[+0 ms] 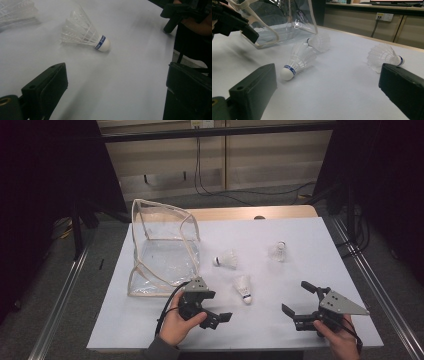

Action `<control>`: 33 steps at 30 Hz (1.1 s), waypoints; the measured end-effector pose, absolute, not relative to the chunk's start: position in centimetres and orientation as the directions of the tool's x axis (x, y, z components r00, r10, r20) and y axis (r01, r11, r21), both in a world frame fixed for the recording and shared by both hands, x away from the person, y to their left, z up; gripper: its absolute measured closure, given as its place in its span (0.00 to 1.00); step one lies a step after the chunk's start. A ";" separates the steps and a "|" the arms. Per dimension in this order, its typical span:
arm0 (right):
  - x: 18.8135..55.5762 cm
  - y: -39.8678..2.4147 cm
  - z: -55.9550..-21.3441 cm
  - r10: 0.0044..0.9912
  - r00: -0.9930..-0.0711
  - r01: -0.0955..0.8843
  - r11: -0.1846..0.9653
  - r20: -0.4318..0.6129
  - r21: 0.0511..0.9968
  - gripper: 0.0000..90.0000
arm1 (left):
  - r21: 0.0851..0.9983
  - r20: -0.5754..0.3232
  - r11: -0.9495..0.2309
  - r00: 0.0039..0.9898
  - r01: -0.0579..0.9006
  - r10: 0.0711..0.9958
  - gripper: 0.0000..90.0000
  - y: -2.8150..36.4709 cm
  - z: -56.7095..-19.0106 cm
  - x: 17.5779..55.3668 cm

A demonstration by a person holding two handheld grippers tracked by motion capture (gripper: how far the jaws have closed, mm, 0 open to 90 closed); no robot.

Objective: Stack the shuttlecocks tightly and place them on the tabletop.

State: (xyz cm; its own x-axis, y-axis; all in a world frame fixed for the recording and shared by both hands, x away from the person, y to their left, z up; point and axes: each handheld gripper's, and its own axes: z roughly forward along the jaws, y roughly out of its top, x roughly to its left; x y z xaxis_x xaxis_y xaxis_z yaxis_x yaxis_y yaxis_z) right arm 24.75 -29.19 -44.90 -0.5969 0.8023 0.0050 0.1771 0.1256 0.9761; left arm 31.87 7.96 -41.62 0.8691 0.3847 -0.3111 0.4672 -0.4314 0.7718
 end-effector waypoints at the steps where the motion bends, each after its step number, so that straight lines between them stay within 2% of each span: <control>1: 24.8 -29.2 -44.9 0.801 -0.598 0.177 0.125 0.005 0.976 0.01 | 0.772 -0.311 -0.432 0.870 0.466 0.382 0.04 8.1 -41.6 31.9; 33: 24.7 -28.7 -44.6 0.792 -0.610 0.169 0.134 -0.003 0.976 0.01 | 0.786 -0.306 -0.423 0.879 0.450 0.367 0.05 12.2 -41.5 31.8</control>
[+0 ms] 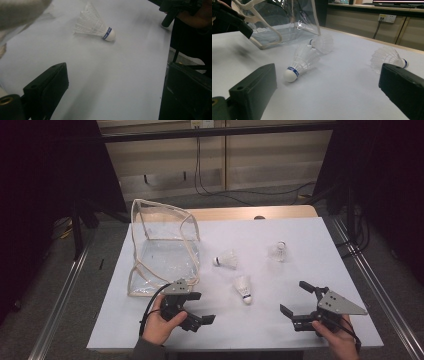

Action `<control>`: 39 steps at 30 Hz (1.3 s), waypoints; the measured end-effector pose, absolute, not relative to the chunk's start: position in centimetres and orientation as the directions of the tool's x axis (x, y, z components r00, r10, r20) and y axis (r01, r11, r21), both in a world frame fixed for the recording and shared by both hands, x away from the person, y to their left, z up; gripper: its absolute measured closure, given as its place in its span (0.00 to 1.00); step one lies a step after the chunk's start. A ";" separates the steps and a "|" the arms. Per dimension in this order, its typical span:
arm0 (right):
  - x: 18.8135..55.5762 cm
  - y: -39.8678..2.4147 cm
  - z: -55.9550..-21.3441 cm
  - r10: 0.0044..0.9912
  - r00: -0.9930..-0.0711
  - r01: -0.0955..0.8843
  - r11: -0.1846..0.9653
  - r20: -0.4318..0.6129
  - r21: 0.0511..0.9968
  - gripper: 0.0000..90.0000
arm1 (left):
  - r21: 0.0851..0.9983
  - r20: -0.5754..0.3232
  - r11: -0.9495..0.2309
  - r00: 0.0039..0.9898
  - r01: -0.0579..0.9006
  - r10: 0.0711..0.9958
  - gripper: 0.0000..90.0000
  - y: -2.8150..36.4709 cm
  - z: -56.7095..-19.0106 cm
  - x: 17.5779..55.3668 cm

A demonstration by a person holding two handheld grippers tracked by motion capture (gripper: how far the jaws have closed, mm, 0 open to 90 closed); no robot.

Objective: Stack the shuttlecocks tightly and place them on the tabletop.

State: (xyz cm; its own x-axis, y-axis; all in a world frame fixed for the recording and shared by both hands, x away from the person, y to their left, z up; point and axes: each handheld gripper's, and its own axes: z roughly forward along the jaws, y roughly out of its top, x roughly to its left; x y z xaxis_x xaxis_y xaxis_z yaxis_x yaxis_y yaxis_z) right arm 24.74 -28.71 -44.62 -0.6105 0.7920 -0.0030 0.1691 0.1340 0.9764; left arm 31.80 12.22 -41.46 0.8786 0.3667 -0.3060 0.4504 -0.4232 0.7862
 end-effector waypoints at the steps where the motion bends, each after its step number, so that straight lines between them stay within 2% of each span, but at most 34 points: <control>1: 24.7 -28.7 -44.6 0.792 -0.610 0.169 0.134 -0.003 0.976 0.01 | 0.787 -0.304 -0.426 0.881 0.447 0.364 0.05 12.3 -41.4 31.8; 39: 24.8 -28.7 -44.7 0.793 -0.610 0.170 0.134 -0.003 0.976 0.01 | 0.804 -0.268 -0.404 0.873 0.436 0.407 0.04 16.6 -41.0 32.0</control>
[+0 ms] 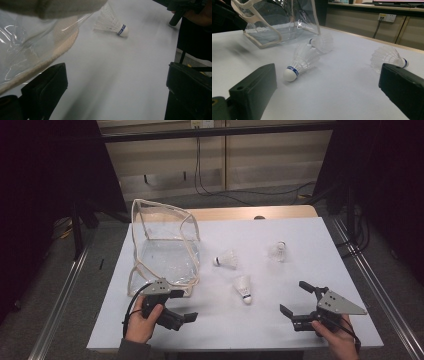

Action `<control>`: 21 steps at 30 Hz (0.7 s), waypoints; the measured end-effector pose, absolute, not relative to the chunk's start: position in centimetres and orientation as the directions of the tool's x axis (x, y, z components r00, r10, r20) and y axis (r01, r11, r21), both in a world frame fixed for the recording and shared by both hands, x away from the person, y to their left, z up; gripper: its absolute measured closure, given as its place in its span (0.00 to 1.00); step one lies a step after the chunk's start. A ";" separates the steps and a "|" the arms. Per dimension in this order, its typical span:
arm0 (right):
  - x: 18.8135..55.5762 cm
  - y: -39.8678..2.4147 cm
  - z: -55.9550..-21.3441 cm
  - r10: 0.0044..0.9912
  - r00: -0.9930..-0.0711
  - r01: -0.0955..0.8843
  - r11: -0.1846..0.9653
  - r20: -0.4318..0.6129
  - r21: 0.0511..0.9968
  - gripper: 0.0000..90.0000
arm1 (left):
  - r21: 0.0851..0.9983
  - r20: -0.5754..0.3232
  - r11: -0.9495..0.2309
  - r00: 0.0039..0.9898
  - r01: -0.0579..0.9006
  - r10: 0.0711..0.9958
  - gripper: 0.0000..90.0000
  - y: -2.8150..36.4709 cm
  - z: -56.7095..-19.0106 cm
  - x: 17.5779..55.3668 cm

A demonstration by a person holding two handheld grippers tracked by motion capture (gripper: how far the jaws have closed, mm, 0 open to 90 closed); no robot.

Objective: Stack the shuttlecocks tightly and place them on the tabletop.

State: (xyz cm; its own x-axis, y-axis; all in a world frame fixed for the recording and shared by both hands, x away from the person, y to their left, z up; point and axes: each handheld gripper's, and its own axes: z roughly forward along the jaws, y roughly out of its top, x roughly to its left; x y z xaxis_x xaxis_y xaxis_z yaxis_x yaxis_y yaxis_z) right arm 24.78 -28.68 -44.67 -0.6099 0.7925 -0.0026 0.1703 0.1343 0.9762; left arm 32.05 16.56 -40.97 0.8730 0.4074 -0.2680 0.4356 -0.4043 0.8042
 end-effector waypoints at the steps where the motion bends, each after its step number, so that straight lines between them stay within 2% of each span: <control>1: 24.8 -28.7 -44.7 0.793 -0.610 0.170 0.134 -0.003 0.976 0.01 | 0.804 -0.266 -0.405 0.872 0.436 0.410 0.04 16.6 -41.0 32.0; 21: 24.8 -28.6 -44.7 0.791 -0.612 0.169 0.136 -0.004 0.976 0.01 | 0.815 -0.243 -0.402 0.876 0.417 0.417 0.04 18.5 -40.9 32.2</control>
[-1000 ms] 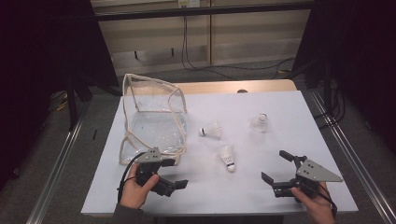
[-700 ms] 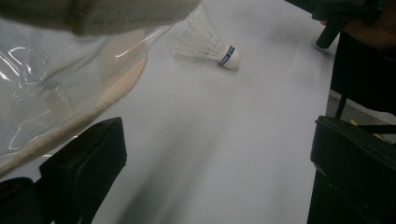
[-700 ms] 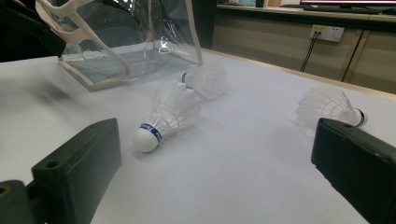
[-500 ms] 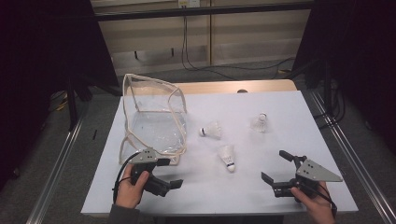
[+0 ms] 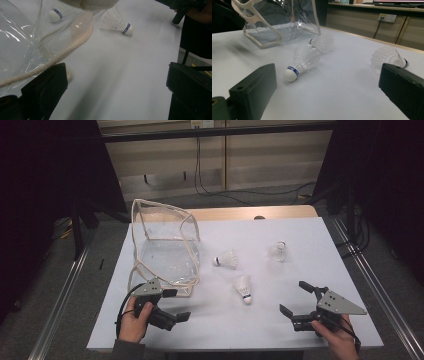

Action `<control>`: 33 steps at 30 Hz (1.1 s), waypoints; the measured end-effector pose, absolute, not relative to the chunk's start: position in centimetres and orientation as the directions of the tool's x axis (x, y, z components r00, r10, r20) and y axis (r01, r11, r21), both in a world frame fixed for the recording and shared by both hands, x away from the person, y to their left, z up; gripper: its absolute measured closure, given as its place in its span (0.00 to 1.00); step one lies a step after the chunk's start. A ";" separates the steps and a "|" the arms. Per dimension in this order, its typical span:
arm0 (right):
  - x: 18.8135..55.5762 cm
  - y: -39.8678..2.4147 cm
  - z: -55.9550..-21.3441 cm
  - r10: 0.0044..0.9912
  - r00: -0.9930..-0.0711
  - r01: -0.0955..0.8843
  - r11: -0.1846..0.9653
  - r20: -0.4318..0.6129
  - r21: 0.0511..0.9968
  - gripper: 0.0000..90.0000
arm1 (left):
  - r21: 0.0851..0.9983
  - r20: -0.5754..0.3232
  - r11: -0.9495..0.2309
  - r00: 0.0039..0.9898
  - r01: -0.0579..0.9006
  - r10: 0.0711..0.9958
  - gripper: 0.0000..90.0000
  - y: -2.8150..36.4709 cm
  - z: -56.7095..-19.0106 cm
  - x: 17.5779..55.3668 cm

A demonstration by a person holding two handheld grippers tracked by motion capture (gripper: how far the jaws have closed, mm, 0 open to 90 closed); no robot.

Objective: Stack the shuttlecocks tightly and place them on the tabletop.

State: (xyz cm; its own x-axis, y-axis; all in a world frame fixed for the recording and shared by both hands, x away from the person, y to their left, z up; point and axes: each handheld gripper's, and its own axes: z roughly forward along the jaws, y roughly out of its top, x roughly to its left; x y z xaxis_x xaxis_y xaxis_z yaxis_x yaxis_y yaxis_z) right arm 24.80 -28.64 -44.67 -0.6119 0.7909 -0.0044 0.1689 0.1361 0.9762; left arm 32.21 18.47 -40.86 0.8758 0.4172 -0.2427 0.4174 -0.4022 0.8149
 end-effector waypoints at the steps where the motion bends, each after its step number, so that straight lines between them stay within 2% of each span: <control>1: 24.8 -28.6 -44.7 0.791 -0.612 0.168 0.137 -0.006 0.976 0.01 | 0.815 -0.240 -0.402 0.874 0.418 0.422 0.04 18.6 -40.9 32.2; 33: 24.9 -28.6 -44.8 0.790 -0.614 0.174 0.143 -0.007 0.974 0.01 | 0.826 -0.223 -0.380 0.861 0.416 0.457 0.04 21.1 -41.0 33.0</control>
